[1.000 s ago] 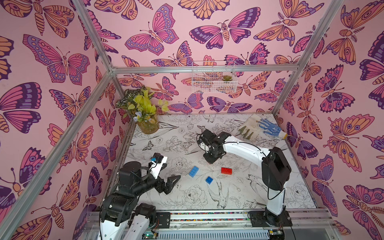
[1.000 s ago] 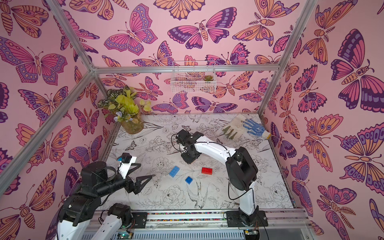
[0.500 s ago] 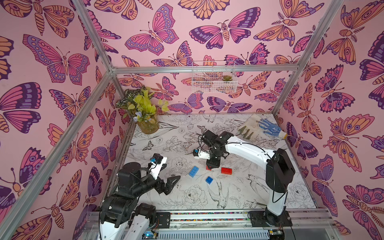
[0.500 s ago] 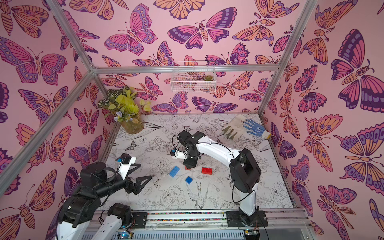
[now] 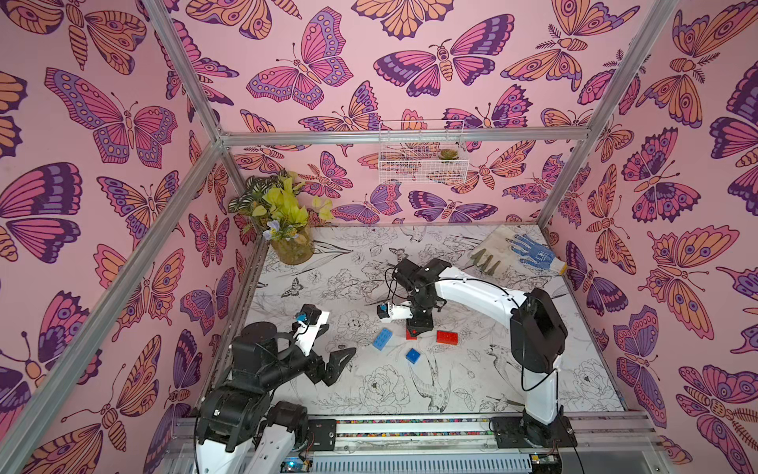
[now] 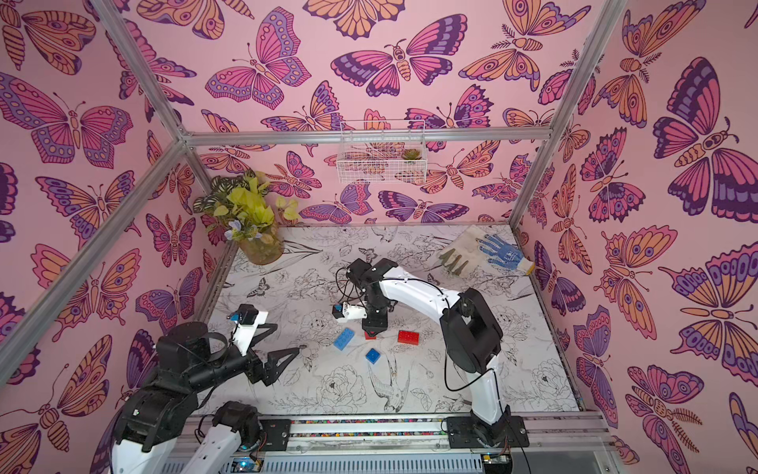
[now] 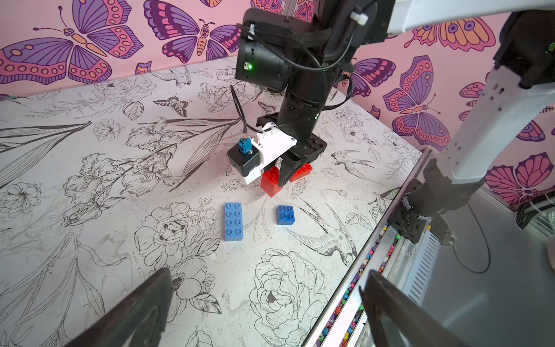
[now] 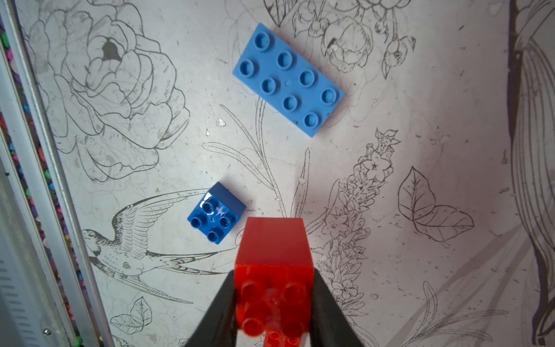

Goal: Assemble the letter f with lego
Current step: Adjust the lego brick at the center of the board.

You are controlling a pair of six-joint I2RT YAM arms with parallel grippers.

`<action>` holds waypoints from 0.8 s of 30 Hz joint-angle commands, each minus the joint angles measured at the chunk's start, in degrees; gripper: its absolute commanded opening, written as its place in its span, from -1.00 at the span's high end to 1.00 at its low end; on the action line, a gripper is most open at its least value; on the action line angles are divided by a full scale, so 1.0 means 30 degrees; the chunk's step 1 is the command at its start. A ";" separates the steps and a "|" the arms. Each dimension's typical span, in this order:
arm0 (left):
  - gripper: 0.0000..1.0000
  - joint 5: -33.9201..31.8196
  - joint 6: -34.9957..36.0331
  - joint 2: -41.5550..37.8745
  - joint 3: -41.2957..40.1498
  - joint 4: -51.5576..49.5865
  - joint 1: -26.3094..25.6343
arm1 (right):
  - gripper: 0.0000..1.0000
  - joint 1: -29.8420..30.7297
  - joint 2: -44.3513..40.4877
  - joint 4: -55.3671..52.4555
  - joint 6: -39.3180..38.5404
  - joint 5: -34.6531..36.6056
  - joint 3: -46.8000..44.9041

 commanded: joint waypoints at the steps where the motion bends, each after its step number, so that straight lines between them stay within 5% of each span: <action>1: -1.00 0.0008 -0.0053 -0.0154 -0.0285 0.0335 -0.0128 | 0.74 0.0133 0.0453 -0.0573 -0.0651 -0.0166 0.0612; 24: -1.00 0.0240 0.0031 0.0231 -0.0226 0.0319 -0.0158 | 0.74 -0.0842 0.1761 -0.0295 -0.1150 0.0077 0.1015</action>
